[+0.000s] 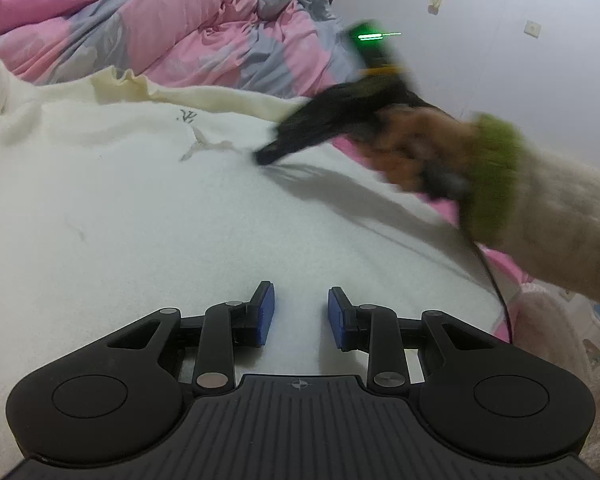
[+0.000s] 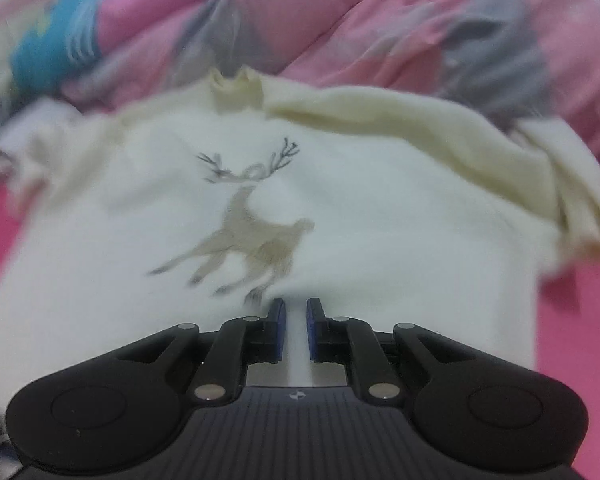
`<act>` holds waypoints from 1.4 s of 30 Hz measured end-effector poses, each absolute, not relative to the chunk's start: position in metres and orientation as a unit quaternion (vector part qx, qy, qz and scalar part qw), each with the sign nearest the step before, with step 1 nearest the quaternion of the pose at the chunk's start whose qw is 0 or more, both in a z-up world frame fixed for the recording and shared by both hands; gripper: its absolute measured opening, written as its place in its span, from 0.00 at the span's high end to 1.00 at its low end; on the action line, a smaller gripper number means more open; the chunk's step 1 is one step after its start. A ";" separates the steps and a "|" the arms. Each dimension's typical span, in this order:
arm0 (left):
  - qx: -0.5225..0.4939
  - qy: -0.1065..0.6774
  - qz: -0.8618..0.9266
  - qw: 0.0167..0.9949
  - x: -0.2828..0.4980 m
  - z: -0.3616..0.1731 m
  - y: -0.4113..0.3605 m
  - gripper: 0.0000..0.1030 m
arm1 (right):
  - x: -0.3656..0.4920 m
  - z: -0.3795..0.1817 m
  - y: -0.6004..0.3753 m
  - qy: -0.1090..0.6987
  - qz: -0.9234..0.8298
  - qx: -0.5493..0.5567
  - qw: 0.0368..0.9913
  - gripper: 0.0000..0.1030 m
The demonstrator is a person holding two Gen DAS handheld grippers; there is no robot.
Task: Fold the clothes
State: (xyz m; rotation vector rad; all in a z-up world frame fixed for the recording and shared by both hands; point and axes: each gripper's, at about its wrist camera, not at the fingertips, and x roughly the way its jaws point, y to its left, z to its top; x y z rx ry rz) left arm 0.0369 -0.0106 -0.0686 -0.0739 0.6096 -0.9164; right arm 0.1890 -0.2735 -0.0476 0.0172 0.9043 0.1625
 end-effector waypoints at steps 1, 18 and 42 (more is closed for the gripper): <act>-0.033 0.287 -0.435 0.853 0.035 -0.068 -0.011 0.71 | 0.207 -0.055 -0.270 0.435 0.071 0.009 0.898 0.92; -0.032 0.282 -0.438 0.853 0.034 -0.066 -0.011 0.68 | 0.263 -0.053 -0.215 0.436 0.126 0.026 0.891 0.87; -0.034 0.275 -0.439 0.855 0.034 -0.068 -0.012 0.66 | 0.193 -0.023 -0.443 0.351 -0.090 0.282 0.888 0.88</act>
